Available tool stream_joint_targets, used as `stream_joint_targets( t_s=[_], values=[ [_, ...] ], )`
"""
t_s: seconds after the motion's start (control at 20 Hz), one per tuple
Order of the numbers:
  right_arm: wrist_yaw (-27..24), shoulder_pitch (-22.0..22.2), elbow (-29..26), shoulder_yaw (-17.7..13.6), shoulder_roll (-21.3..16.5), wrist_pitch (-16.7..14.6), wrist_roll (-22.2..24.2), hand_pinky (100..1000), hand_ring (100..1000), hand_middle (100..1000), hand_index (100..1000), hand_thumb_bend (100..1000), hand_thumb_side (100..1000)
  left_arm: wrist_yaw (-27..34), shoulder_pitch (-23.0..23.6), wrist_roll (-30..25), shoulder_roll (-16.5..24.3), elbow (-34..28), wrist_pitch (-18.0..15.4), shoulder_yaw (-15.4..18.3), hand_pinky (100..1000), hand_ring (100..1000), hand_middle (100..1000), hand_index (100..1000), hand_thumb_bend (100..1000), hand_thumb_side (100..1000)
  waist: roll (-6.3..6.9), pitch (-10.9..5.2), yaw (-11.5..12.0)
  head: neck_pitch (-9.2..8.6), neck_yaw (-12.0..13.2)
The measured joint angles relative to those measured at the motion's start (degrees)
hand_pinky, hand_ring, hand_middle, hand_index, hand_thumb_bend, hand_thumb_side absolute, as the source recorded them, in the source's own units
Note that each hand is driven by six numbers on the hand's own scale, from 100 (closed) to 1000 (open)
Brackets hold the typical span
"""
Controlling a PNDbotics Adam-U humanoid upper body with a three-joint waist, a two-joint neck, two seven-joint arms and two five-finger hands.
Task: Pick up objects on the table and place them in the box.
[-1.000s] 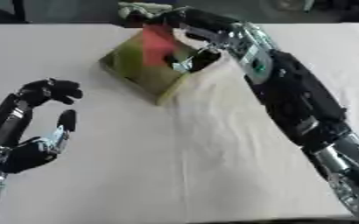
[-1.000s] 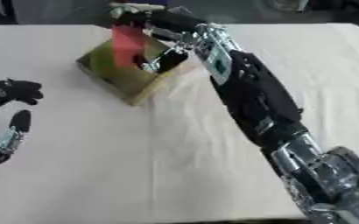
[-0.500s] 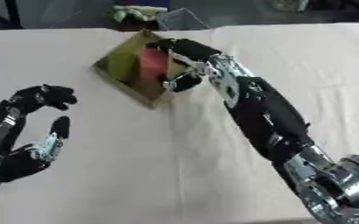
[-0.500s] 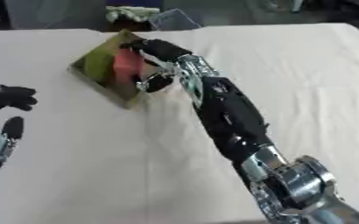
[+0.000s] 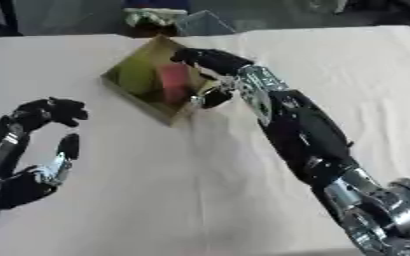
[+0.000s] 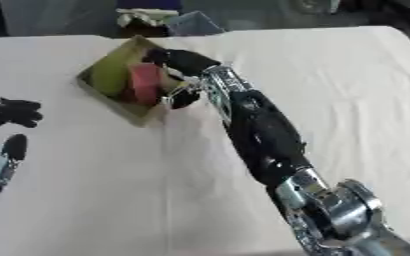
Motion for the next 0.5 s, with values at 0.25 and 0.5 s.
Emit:
stream_joint_targets(
  t_s=[0.25, 0.5],
  values=[
    [-2.4, 0.1, -1.9, 0.0, -0.4, -0.6, 0.5, 966, 1000, 992, 1000, 100, 214, 0.0, 0.1, 0.0, 0.0, 0.0, 0.0, 0.0, 663, 814, 640, 756, 100, 591, 0.13, -0.23, -0.4, 0.0, 0.1],
    [-10.1, 0.8, -8.6, 2.2, -3.1, -3.9, 0.8, 949, 978, 943, 1000, 100, 198, 0.0, 0.5, 0.2, 0.0, 0.0, 0.2, 0.1, 662, 814, 640, 756, 100, 596, -0.07, -0.58, -1.4, 0.01, 0.8]
  ],
)
